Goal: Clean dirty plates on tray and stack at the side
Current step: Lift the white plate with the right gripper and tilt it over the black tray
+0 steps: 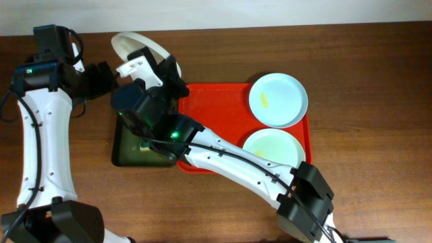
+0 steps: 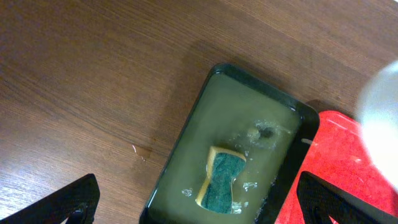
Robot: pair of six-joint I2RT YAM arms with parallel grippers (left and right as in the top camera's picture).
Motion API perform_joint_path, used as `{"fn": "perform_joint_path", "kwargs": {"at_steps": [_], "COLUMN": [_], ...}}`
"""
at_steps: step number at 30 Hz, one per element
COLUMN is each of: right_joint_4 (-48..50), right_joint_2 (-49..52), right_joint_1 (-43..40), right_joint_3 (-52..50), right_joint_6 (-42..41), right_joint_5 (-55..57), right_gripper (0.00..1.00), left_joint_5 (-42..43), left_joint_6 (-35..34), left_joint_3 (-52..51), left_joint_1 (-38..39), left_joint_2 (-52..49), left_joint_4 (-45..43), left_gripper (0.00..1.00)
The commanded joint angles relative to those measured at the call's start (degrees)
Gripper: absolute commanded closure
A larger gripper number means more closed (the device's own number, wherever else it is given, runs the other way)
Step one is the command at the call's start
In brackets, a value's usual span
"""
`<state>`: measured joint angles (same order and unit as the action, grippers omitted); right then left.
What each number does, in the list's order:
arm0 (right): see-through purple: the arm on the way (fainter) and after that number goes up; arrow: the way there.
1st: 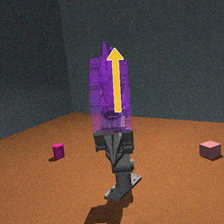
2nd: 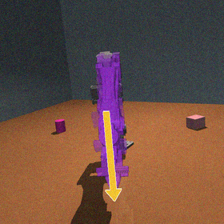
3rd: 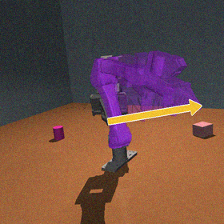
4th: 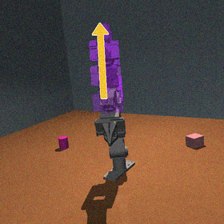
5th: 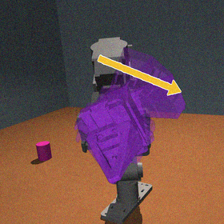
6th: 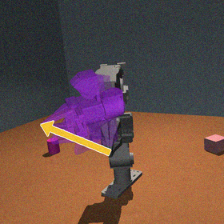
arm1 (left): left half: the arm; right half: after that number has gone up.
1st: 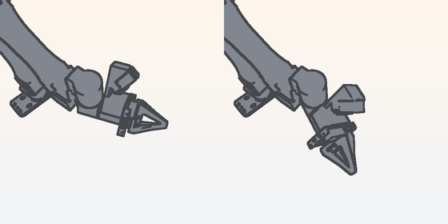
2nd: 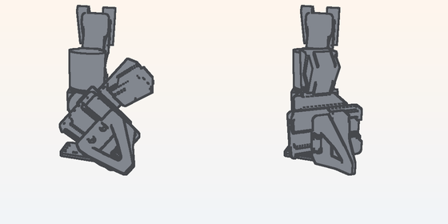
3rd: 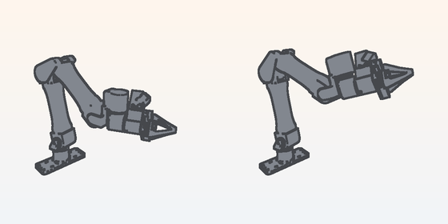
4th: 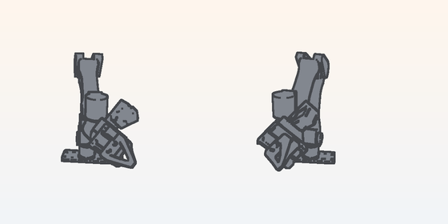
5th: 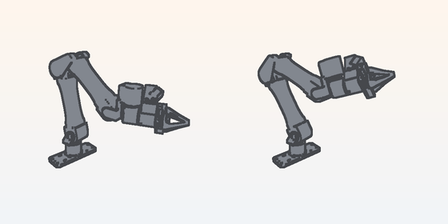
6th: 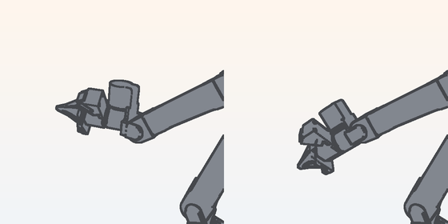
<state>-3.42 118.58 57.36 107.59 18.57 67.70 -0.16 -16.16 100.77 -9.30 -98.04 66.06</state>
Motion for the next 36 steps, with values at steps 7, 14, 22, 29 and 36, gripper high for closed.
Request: {"fn": "perform_joint_path", "kwargs": {"at_steps": [7, 14, 22, 29, 36], "right_joint_4": [4.5, 4.5, 4.1, 3.8, -22.7], "right_joint_2": [-0.3, -0.3, -0.3, -0.3, -0.3], "right_joint_1": [0.0, 0.0, -0.1, 0.0, -0.7], "right_joint_3": [1.1, 1.1, 1.0, 1.0, 1.0], "right_joint_6": [9.5, 9.4, 4.5, 4.5, -22.5], "right_joint_5": [3.7, 3.7, 3.7, 3.7, -6.6], "right_gripper": [0.96, 0.96, 0.96, 0.96, 0.96], "left_joint_5": [0.4, 0.4, 0.4, 0.4, 0.4], "left_joint_6": [-0.7, -0.7, -0.7, -0.7, -0.7], "left_joint_3": [0.5, 0.5, 0.5, 0.5, 0.5], "left_joint_1": [0.1, 0.1, 0.1, 0.1, 0.1], "left_joint_2": [-0.1, -0.1, -0.1, -0.1, -0.1], "left_joint_4": [-0.1, -0.1, -0.1, 0.0, 0.0], "left_gripper": [0.01, 0.01, 0.01, 0.01, 0.01]}}
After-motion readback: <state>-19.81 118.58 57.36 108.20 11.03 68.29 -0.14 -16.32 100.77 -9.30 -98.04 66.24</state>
